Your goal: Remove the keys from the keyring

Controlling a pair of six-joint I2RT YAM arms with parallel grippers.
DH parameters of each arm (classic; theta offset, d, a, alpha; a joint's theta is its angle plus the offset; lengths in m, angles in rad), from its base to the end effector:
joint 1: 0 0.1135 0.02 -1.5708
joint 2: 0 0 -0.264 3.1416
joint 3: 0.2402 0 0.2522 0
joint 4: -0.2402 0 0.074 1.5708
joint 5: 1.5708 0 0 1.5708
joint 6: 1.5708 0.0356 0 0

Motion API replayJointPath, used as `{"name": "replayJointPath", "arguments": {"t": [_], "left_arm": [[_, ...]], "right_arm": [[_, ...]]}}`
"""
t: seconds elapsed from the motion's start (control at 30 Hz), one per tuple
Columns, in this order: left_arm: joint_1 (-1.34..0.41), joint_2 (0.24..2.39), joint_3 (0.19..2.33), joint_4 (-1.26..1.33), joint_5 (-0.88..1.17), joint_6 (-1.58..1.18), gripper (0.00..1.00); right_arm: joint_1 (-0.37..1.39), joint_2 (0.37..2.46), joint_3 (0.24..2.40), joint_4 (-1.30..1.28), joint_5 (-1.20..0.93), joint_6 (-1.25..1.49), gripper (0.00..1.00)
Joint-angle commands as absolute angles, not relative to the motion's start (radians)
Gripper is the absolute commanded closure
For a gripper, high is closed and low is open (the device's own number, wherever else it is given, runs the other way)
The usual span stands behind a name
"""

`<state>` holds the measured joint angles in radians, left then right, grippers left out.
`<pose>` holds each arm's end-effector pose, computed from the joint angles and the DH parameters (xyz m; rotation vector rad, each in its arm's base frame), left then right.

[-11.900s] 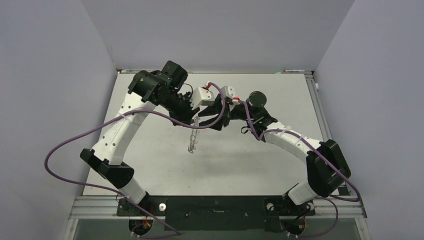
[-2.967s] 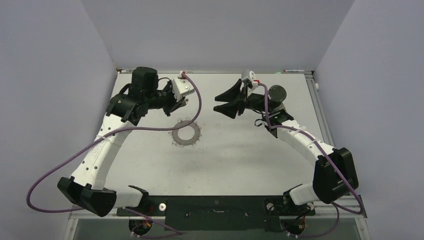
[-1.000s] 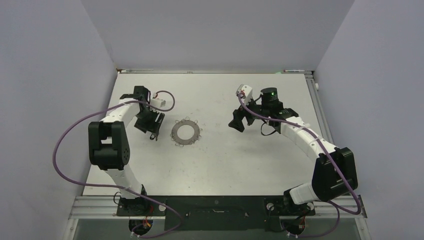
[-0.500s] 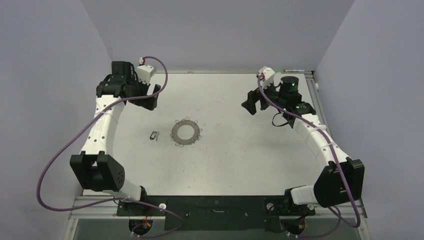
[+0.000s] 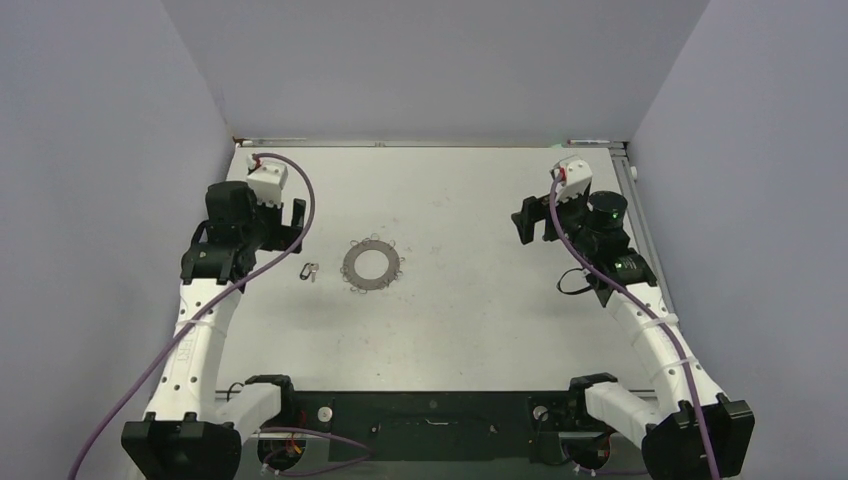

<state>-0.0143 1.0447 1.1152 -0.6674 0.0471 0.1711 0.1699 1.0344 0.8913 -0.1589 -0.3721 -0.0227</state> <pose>0.2181 -0.0048 0.3573 0.2275 2.1552 0.0390 0.2328 0.0531 0.3330 -0.4348 1.8246 0.4493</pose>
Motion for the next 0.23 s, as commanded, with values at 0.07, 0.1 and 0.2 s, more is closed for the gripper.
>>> {"name": "replayJointPath", "arguments": {"t": [0.07, 0.1, 0.2], "left_arm": [[-0.058, 1.028, 1.098, -0.539, -0.084, 0.1, 0.04], [-0.07, 1.034, 1.103, -0.536, -0.103, 0.097, 0.04], [-0.112, 1.046, 1.111, -0.525, -0.169, 0.087, 0.04]], "right_arm": [[0.17, 1.0, 0.868, -0.136, -0.318, -0.005, 0.1], [0.17, 1.001, 0.869, -0.136, -0.318, -0.006, 0.1], [0.17, 1.0, 0.874, -0.139, -0.318, -0.015, 0.1]]}}
